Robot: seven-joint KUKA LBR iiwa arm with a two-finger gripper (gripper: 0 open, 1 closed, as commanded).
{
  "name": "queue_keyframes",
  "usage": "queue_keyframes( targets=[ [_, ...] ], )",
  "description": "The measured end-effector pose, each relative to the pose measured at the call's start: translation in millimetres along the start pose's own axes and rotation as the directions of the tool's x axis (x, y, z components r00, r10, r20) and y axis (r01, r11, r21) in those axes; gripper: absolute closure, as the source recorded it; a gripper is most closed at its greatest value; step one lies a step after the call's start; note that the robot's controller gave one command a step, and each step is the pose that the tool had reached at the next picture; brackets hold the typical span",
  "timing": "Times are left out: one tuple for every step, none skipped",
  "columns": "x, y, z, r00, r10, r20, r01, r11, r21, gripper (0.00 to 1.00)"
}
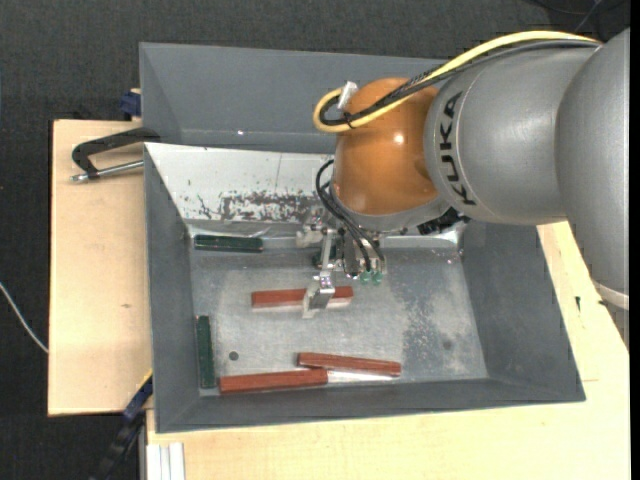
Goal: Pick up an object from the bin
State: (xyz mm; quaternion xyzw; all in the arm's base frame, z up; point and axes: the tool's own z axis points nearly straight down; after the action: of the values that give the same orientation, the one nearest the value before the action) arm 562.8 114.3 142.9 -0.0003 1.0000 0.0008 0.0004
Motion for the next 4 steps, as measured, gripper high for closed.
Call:
queue_keyframes(
  targets=[
    [-0.1,-0.2,0.0,1.0,0.0,0.0,0.0,1.0,0.0,0.0],
    [-12.4,16.9,71.0,1.0,0.017,0.004,-0.017,1.0,-0.002,0.0],
    [-9.3,14.2,61.4,1.0,0.016,0.001,-0.016,1.0,0.0,0.0],
    [-13.7,17.8,68.5,1.0,0.016,0.001,-0.016,1.0,0.0,0.0]
  ],
)
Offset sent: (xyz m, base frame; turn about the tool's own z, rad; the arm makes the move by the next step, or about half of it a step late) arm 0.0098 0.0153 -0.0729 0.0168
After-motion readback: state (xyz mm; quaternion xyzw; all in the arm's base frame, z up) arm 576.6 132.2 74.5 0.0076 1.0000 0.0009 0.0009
